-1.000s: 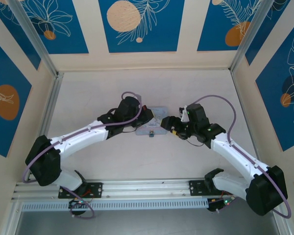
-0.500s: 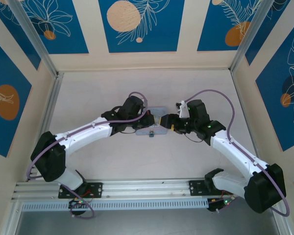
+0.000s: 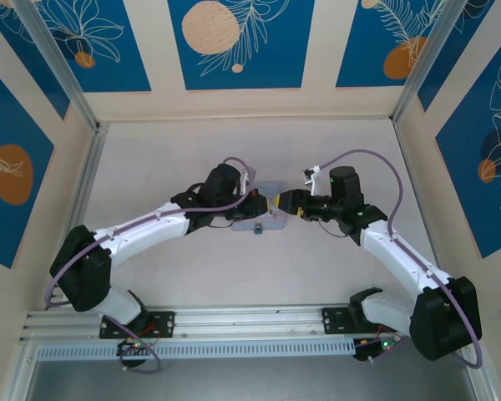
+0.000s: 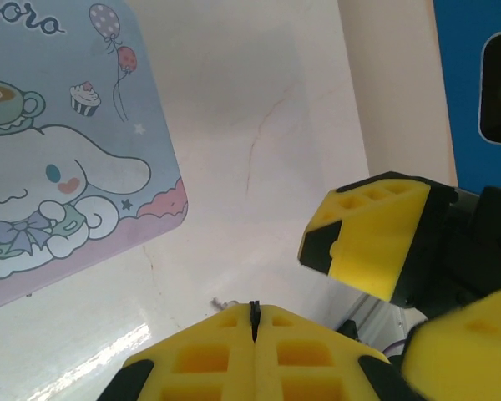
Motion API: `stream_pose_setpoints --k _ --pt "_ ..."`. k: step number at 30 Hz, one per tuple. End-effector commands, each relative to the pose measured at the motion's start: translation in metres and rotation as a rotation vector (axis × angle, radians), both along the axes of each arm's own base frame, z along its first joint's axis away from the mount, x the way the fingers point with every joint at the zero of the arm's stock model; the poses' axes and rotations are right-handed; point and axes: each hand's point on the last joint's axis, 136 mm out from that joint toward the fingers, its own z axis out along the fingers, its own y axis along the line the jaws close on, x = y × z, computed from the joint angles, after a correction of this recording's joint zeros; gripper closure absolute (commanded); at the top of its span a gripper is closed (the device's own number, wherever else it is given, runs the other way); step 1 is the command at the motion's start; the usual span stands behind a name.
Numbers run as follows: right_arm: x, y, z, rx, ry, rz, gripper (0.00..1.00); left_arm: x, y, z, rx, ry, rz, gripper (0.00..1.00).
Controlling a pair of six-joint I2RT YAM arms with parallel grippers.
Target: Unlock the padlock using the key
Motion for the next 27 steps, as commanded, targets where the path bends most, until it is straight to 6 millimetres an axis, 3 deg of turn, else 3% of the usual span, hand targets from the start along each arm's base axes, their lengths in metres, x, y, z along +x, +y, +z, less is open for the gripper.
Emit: stream_pose_setpoints --k 1,14,27 --pt "-0.006 0.004 0.010 0.087 -0.028 0.069 0.39 0.006 0.000 0.015 -0.102 -0.044 -0.012 1.00" --pt "0.019 0.007 0.013 0.173 0.001 0.037 0.43 0.023 -0.007 0.031 -0.321 -0.128 -0.069 1.00" --pt "0.030 0.012 0.008 0.213 0.028 0.050 0.47 0.034 -0.009 0.026 -0.371 -0.097 -0.067 1.00"
